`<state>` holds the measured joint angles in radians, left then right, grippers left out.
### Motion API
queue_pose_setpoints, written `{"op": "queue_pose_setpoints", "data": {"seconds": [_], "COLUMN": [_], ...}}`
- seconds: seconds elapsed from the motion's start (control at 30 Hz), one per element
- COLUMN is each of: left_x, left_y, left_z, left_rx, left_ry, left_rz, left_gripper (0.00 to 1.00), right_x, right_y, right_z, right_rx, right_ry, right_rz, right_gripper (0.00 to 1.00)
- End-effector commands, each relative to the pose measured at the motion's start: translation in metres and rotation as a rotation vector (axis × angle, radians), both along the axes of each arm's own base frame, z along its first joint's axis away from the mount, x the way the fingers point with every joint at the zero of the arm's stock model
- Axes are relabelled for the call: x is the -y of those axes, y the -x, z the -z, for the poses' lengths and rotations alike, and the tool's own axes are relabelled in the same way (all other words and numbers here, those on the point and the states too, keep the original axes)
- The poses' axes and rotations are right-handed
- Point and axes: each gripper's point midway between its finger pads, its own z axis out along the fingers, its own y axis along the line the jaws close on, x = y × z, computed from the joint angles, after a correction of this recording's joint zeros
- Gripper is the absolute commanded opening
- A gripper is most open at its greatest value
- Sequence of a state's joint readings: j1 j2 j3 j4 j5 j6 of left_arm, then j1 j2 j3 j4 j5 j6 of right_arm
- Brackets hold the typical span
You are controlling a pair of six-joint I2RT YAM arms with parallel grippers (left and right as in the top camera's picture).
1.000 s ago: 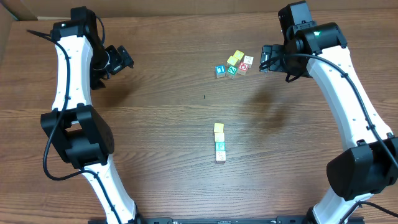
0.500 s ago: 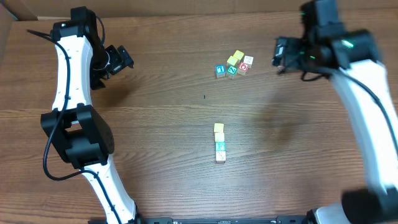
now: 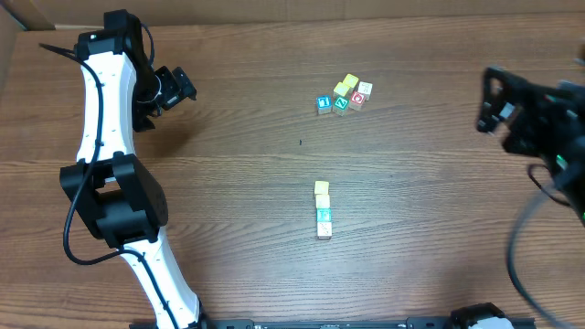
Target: Flip 4 blocks
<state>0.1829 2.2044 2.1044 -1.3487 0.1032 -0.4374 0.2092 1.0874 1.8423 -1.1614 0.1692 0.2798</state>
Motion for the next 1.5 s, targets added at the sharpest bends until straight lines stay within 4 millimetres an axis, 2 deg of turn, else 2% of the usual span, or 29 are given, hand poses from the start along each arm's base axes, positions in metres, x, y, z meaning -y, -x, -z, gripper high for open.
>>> {"op": "queue_pose_setpoints", "data": {"seconds": [0.0, 0.1, 0.2, 0.4, 0.53, 0.63, 0.9, 1.0, 1.33, 1.47], "left_x": [0.003, 0.003, 0.003, 0.003, 0.003, 0.003, 0.003, 0.003, 0.003, 0.003], "left_y": [0.000, 0.000, 0.000, 0.000, 0.000, 0.000, 0.000, 0.000, 0.000, 0.000], "left_z": [-0.003, -0.003, -0.003, -0.003, -0.003, -0.003, -0.003, -0.003, -0.003, -0.003], "left_rx": [0.007, 0.007, 0.007, 0.007, 0.007, 0.007, 0.007, 0.007, 0.007, 0.007], "left_ry": [-0.005, -0.005, -0.004, -0.005, -0.005, -0.004, -0.005, -0.005, -0.005, -0.004], "left_rz": [0.014, 0.014, 0.014, 0.014, 0.014, 0.014, 0.014, 0.014, 0.014, 0.014], "left_gripper": [1.00, 1.00, 1.00, 1.00, 1.00, 1.00, 1.00, 1.00, 1.00, 1.00], "right_x": [0.010, 0.014, 0.019, 0.031, 0.030, 0.027, 0.011, 0.008, 0.002, 0.001], "right_y": [0.027, 0.046, 0.062, 0.090, 0.105, 0.109, 0.096, 0.086, 0.038, 0.030], "right_z": [-0.019, -0.027, -0.024, 0.010, 0.028, 0.045, 0.081, 0.099, 0.198, 0.223], "right_rx": [0.115, 0.233, 0.332, 0.541, 0.683, 0.769, 0.960, 0.969, 0.709, 0.657], "right_ry": [0.004, -0.023, -0.042, -0.075, -0.093, -0.102, -0.116, -0.116, -0.096, -0.091], "right_rz": [0.017, 0.016, 0.028, 0.065, 0.046, 0.025, -0.061, -0.074, -0.072, -0.071], "right_gripper": [1.00, 1.00, 1.00, 1.00, 1.00, 1.00, 1.00, 1.00, 1.00, 1.00]}}
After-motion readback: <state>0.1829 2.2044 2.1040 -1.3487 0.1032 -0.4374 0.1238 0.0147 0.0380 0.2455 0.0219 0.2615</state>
